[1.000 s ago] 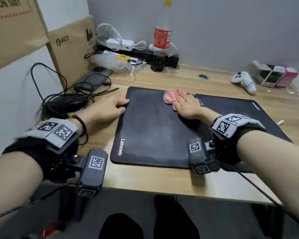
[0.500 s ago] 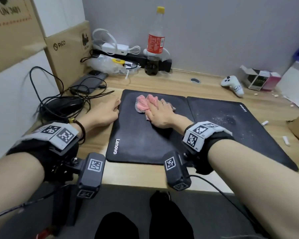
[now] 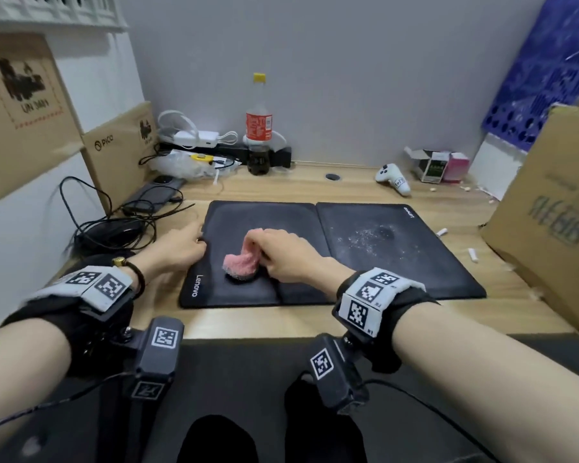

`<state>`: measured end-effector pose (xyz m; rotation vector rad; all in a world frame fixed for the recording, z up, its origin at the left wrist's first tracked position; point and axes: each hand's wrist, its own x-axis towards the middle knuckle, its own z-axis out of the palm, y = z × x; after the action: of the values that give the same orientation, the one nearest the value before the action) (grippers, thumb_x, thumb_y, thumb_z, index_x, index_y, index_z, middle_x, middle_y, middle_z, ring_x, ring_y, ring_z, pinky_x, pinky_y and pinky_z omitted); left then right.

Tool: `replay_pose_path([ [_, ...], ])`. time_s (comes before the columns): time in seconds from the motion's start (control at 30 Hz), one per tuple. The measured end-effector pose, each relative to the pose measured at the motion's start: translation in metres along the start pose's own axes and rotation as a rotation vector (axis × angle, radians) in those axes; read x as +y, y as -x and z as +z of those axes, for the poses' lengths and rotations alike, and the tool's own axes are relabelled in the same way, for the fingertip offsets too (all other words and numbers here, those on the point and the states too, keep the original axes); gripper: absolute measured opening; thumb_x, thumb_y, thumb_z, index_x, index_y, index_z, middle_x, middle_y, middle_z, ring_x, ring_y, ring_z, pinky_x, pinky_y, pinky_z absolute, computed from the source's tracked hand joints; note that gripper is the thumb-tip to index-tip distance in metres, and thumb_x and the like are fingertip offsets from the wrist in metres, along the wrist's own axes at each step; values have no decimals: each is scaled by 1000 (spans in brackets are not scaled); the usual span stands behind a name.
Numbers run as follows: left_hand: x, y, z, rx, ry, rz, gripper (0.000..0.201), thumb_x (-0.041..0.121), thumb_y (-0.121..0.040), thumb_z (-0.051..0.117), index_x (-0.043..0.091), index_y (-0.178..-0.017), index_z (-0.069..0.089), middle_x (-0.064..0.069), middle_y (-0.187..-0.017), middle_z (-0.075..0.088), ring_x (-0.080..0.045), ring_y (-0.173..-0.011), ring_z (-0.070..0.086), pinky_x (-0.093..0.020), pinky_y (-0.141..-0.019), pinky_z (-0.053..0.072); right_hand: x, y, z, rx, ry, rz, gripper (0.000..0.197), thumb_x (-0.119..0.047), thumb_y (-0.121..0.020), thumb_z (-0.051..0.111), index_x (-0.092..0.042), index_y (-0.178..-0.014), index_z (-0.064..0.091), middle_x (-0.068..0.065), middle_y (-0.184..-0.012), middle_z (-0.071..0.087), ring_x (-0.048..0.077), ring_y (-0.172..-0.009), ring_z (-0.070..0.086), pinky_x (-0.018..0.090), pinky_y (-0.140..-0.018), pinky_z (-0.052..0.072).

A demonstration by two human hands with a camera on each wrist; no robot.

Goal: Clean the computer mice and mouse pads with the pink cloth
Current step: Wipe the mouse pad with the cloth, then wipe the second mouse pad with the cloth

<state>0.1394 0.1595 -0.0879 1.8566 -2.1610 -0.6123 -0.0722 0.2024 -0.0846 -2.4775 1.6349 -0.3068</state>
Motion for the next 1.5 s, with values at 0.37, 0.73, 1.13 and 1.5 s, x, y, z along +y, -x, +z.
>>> replay_pose_path([
  [0.37,77,-22,51,-64,-81,188,65,19,-95,42,11,-153,14,-6,-161,3,-20,-148,10,-34,-116,18,168,96,-69,408,-93,834,34,-12,-82,54,-14,-116,57,18,-122,59,40,-117,51,41,-93,44],
  [0.73,110,-26,70,-148,-55,198,70,23,-95,40,13,-154,4,-4,-161,-8,-20,-149,2,-37,-119,13,157,109,-58,44,-242,829,43,-16,-95,42,-4,-135,38,17,-129,54,32,-113,56,27,-98,46],
  [1.13,152,-17,87,-254,-15,263,118,61,-77,66,7,-152,-7,-8,-161,-6,-18,-148,-9,-35,-120,3,131,125,-58,9,-162,508,52,-48,-91,58,-23,-136,54,3,-119,68,21,-114,59,25,-89,39],
  [1.5,159,-58,92,-261,-287,305,166,95,-24,55,-1,-149,0,-15,-156,6,-28,-146,-2,-46,-119,11,139,56,-28,-152,59,437,34,-33,-96,47,-10,-121,46,13,-123,50,38,-115,50,40,-81,39],
])
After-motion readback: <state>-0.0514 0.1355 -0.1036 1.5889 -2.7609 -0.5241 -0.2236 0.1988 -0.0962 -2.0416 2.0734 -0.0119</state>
